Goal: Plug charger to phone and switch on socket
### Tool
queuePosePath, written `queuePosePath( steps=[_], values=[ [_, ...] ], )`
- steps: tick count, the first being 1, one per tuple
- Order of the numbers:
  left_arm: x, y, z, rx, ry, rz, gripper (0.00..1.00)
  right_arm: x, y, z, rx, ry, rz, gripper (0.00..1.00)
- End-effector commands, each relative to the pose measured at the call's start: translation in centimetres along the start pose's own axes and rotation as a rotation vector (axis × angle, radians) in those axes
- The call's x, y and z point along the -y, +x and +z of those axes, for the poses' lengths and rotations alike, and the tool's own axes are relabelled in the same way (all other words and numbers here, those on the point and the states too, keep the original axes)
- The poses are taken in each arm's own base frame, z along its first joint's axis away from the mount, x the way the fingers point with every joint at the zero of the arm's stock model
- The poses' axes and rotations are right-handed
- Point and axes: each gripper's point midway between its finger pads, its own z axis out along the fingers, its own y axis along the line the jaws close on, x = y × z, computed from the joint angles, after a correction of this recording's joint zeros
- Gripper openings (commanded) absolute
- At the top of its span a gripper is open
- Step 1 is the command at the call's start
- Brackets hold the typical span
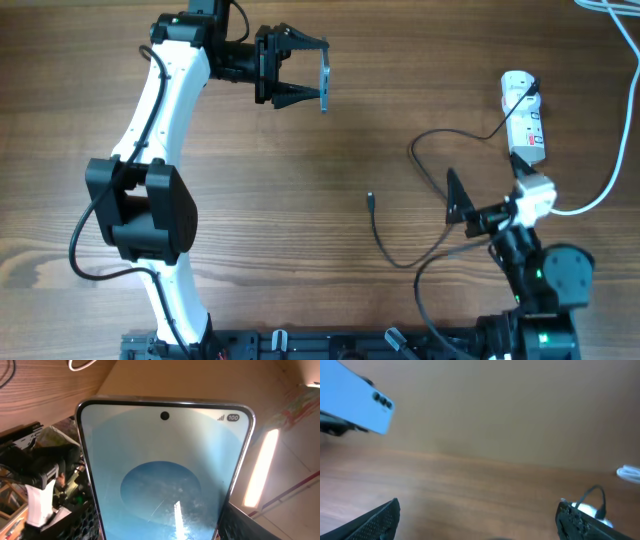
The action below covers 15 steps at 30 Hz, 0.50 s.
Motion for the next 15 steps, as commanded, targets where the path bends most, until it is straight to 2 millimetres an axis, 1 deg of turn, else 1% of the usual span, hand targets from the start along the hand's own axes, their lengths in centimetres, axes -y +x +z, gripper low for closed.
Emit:
queuePosePath(
  steps=[1,2,4,6,9,13,15],
  values=[
    [1.5,2.1,-0.4,-0.037,0.040,0.036,0.69,-1.5,0.5,1.4,-0.037,-0.104,0.001,1.00],
    [1.5,2.1,-0.4,-0.037,0.040,0.036,0.69,-2.2,0.6,1.6,-0.038,-0.150,0.002,1.00],
    [1.5,2.1,-0.4,-0.037,0.040,0.036,0.69,-2.9,0.5,2.1,-0.033,-0.198,0.022,1.00],
    [1.5,2.1,-0.4,-0.037,0.040,0.036,0.69,-2.7,0.7,2.6,-0.044,-0.195,0.077,1.00],
    [1.5,2.1,-0.4,-0.037,0.040,0.035,0.68,-2.6,1.1,3.0,-0.078,-0.194,0.091,1.00],
    [1.5,2.1,-0.4,-0.037,0.040,0.035,0.68,-1.7,1.0,4.1,-0.190,-0.145,0.127,1.00],
    [1.5,2.0,-0.4,-0.037,0.040,0.036,0.68,-0.7,0.8,4.5,-0.278,-0.089,0.159,1.00]
  ],
)
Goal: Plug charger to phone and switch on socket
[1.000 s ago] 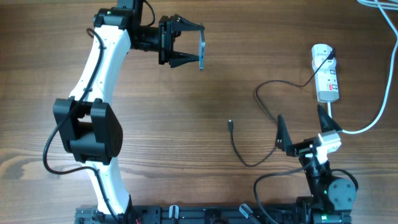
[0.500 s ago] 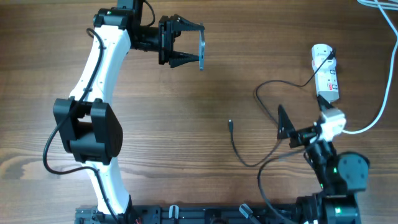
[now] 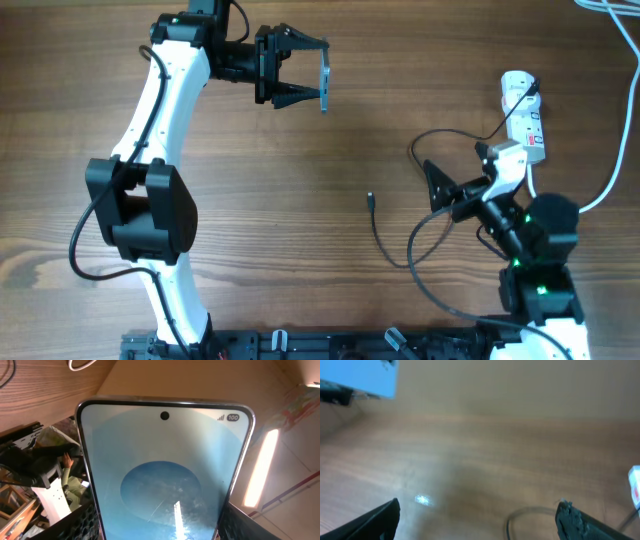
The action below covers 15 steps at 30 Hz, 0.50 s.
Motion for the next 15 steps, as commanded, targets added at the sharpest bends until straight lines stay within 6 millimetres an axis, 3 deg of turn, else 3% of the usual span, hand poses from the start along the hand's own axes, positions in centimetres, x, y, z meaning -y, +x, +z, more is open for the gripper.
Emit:
queuePosePath(
  steps=[1,4,8,15],
  values=[
    [1.5,2.1,-0.4,-0.037,0.040,0.036,0.69,1.2,-3.0,0.0,-0.049,0.092,0.065,1.00],
    [1.5,2.1,-0.4,-0.037,0.040,0.036,0.69,1.3,-4.0,0.4,-0.109,0.099,0.097,1.00],
    [1.5,2.1,-0.4,-0.037,0.040,0.035,0.68,-2.9,-5.2,1.2,-0.112,-0.160,0.323,1.00],
    [1.5,2.1,-0.4,-0.037,0.040,0.035,0.68,-2.5,-4.2,1.6,-0.144,-0.142,0.304,1.00]
  ],
)
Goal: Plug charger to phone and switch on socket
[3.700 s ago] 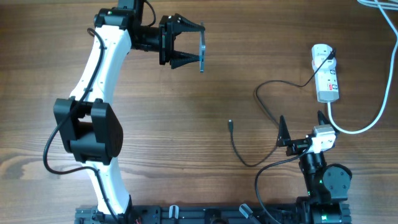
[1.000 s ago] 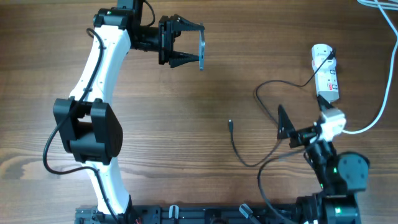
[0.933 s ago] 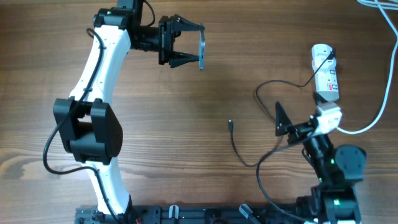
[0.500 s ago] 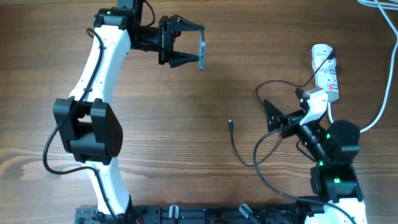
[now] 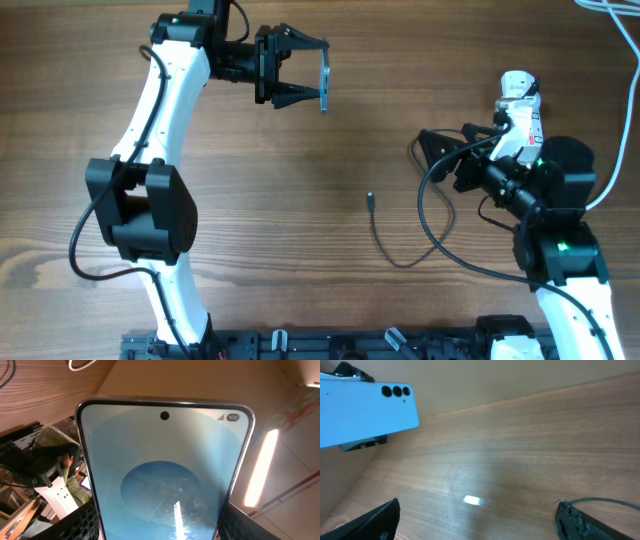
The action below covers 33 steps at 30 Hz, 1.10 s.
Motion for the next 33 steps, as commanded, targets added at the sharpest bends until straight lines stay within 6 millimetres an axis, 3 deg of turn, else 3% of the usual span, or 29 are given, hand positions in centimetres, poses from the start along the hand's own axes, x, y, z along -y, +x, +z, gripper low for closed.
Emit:
queuePosePath(
  steps=[1,6,12,18,25,29,33],
  values=[
    [1.5,2.1,-0.4,-0.037,0.040,0.035,0.68,-0.7,-0.2,-0.1,-0.013,-0.024,0.014,1.00],
    [1.5,2.0,-0.4,-0.037,0.040,0.035,0.68,-0.1,-1.0,-1.1,-0.067,0.089,0.046,0.99],
    [1.5,2.0,-0.4,-0.035,0.037,0.035,0.68,-2.7,-1.3,-1.1,-0.299,0.206,-0.080,1.00],
    [1.5,2.0,-0.4,-0.035,0.038,0.035,0.68,-6.9,-1.9,0.1,-0.352,0.301,-0.158,0.99],
    [1.3,1.8,-0.4,-0.022,0.028,0.033,0.68,-14.0,-5.4,-2.4,-0.280,0.186,-0.158,1.00],
    [1.2,1.6,-0.4,-0.010,0.019,0.030,0.67,-16.6,-4.9,-0.9,-0.280,0.128,-0.183,0.99],
    [0.9,1.2,-0.4,0.012,0.002,0.003,0.66,-17.1,-4.5,1.6,-0.284,0.188,-0.179,0.94]
  ],
)
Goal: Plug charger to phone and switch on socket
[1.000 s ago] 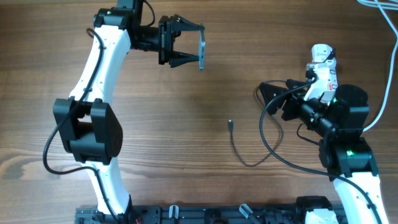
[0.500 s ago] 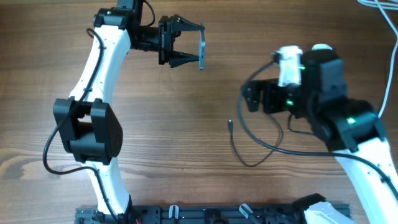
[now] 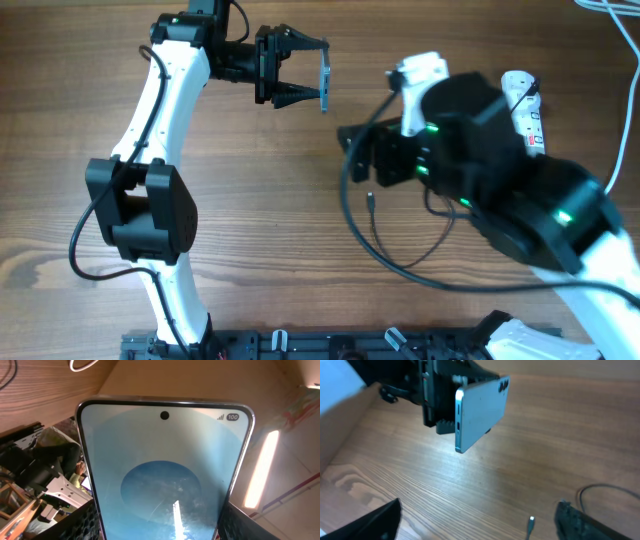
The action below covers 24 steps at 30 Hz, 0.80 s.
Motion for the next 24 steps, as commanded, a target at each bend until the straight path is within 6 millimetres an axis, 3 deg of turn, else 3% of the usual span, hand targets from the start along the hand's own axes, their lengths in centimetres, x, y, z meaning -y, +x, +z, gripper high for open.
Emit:
queuePosePath(
  steps=[1,4,11,18,24],
  values=[
    [0.9,1.2,-0.4,0.014,0.002,0.003,0.66,-0.8,-1.4,2.6,0.006,0.075,0.010,0.94],
    [0.9,1.2,-0.4,0.015,0.001,-0.001,0.66,-1.9,-2.3,3.9,0.004,0.075,-0.009,0.96],
    [0.7,1.0,-0.4,0.025,-0.006,-0.002,0.66,-1.5,-3.7,6.7,0.050,0.143,0.032,0.96],
    [0.5,0.6,-0.4,0.049,-0.022,-0.019,0.66,0.1,-3.7,9.0,0.064,0.252,0.098,0.84],
    [0.5,0.6,-0.4,0.049,-0.022,-0.019,0.66,-0.3,-3.5,10.6,0.054,0.240,0.101,0.73]
  ],
)
